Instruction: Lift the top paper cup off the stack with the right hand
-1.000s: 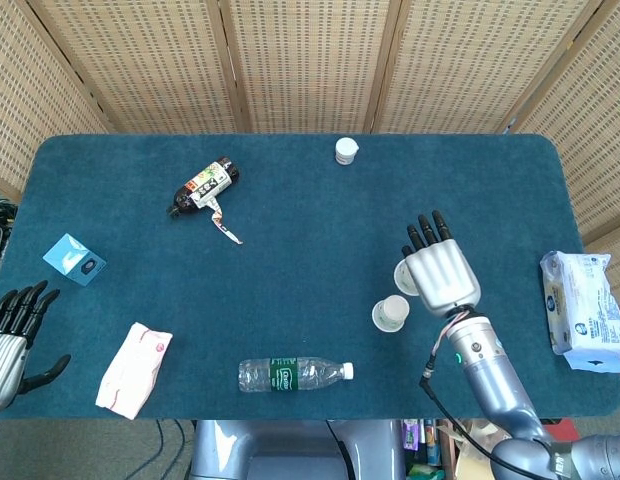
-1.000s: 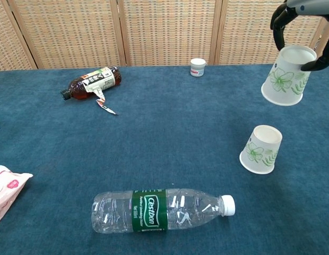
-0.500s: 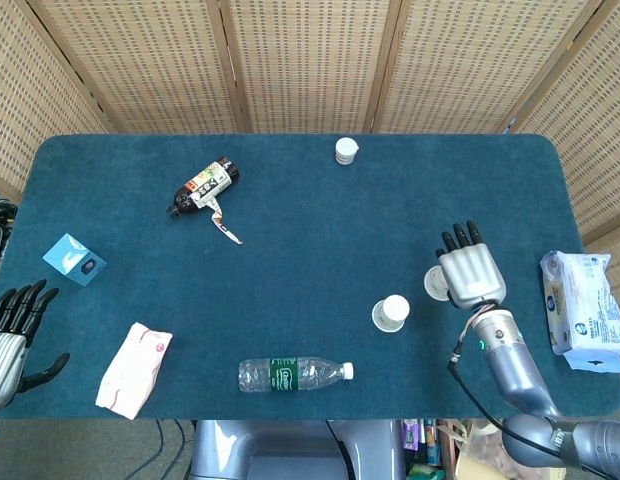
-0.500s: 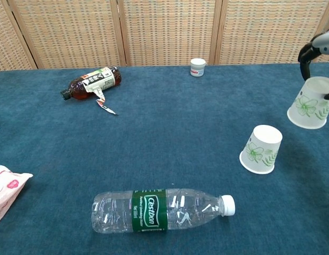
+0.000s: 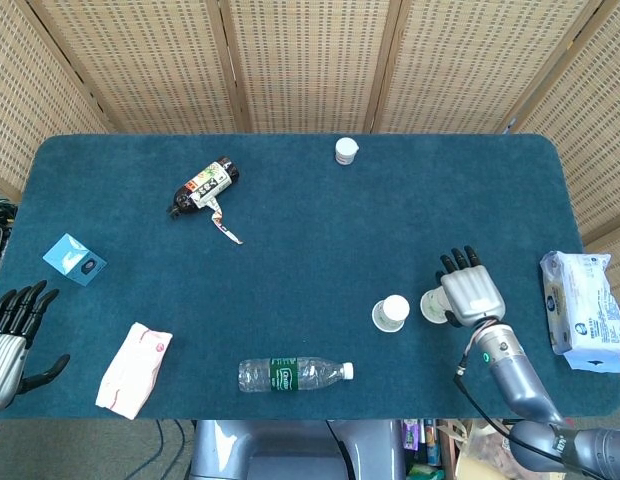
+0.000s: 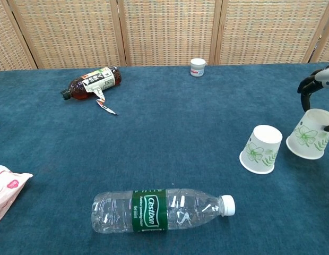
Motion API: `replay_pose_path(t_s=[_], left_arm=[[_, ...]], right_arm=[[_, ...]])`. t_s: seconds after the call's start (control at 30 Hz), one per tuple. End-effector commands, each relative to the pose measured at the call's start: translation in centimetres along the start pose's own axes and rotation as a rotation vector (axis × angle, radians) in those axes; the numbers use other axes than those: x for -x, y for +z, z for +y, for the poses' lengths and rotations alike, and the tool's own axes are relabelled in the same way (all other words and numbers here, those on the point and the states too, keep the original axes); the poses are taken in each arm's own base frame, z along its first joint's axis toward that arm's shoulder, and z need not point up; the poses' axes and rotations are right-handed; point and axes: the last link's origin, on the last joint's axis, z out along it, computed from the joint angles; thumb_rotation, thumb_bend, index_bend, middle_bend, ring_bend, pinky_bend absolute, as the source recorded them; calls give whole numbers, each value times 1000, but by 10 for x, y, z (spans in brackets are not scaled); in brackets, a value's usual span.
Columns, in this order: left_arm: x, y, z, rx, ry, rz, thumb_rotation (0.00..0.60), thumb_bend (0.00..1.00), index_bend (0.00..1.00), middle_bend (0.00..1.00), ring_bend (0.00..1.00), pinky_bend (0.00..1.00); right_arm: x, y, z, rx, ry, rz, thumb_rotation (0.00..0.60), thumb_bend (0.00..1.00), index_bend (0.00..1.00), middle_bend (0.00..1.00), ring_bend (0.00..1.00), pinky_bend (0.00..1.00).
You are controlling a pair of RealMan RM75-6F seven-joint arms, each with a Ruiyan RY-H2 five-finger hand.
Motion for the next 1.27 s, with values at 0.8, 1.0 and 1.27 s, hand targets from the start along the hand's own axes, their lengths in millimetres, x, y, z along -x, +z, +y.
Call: replay_pose_path(t_s=[0.8, 1.0, 1.27], left_arm=[[-1, -1, -1, 0, -6, 7, 600, 267, 0, 0, 0, 0], [1, -1, -3, -5, 1, -5, 600, 267, 0, 0, 0, 0], [1, -2, -2, -5, 6, -2, 600, 268, 0, 0, 0, 0]], right_arm=[[-1, -20, 37, 117, 24, -34, 600, 197, 63, 0, 0, 0], [1, -70, 50, 48, 212, 175, 600, 165, 63, 0, 0, 0], [56, -119, 75, 33, 355, 296, 600, 85, 34, 0, 0, 0]])
